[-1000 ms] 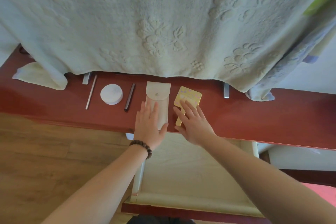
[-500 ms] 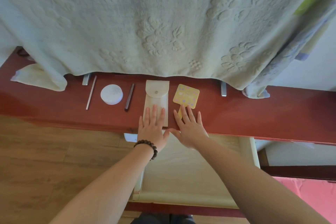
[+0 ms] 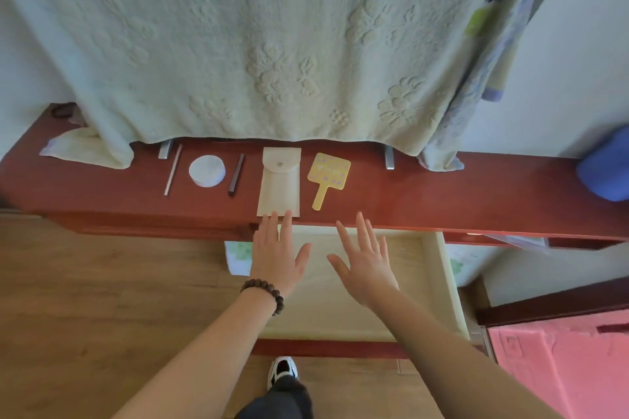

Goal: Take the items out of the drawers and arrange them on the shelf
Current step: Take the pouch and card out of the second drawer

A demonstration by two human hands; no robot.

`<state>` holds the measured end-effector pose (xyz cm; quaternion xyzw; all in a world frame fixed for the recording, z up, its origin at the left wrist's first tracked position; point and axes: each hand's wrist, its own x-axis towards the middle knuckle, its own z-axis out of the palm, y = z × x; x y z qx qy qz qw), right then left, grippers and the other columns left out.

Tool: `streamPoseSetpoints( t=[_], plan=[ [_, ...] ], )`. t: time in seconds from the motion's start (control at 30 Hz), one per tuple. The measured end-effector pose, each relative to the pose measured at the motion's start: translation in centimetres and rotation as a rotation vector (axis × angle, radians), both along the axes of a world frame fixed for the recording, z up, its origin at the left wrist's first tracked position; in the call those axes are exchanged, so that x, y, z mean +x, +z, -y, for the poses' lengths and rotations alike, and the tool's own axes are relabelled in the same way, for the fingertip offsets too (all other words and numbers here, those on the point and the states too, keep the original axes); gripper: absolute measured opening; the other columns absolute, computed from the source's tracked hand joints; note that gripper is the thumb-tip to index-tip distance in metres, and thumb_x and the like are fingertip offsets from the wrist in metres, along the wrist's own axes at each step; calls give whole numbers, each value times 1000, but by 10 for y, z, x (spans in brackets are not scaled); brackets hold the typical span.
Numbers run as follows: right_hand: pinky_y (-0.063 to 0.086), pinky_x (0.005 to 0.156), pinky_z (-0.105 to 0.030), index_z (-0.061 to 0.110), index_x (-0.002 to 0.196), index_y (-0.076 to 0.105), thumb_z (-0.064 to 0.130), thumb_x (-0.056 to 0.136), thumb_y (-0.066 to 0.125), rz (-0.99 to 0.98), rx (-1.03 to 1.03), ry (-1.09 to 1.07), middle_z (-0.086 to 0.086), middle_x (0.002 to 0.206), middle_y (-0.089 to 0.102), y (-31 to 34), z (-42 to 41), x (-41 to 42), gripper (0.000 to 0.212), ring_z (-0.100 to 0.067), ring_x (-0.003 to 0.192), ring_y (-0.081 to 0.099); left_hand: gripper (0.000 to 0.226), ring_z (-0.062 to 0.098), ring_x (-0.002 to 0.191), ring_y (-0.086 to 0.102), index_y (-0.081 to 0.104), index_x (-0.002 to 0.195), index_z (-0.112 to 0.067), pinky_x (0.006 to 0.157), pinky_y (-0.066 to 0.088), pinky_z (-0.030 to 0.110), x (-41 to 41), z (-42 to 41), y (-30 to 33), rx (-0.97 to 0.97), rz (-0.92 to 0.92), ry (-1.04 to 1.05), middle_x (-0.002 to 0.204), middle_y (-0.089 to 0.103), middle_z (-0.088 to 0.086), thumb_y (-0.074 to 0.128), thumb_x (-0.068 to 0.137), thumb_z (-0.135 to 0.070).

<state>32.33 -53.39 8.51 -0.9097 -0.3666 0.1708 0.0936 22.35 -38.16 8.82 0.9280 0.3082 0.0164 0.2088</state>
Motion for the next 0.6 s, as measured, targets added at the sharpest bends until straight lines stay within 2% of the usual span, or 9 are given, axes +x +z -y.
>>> streamPoseSetpoints(
  t=[0.17,0.27,0.43,0.53,0.6],
  plan=[
    [-13,115,-48,40,143,-26,76,83,6,72,30,-85,0,150,-40,-4,75,-49,77,-17,138,-37,82,31,147,2,8,151,-15,118,16,46,-57,78,-4,5,45,140,159,8,16,48,90,-53],
    [-15,115,-47,35,140,-34,84,77,5,60,16,-218,0,148,-43,-11,123,-72,89,-18,137,-37,99,33,147,-1,-3,151,-11,119,11,46,-90,122,-15,-35,25,233,158,0,20,54,84,-58],
    [-11,116,-47,28,141,-31,84,76,21,-2,-4,-389,-4,148,-38,-26,181,-99,100,-19,137,-36,119,35,146,-5,-11,147,0,118,13,51,-121,167,-25,-95,-17,417,156,-8,26,58,76,-66],
    [-9,117,-46,21,144,-25,79,79,34,-57,41,-466,-4,150,-33,-31,195,-110,105,-20,141,-28,127,31,146,-11,-21,144,1,119,7,48,-125,175,-30,-220,-59,550,155,-19,22,55,73,-72],
    [-7,117,-45,17,147,-21,77,79,39,-135,64,-548,-5,155,-27,-34,199,-116,109,-20,144,-23,132,30,147,-8,-22,143,1,119,8,47,-122,175,-32,-323,-85,630,156,-18,20,55,69,-76]
  ],
)
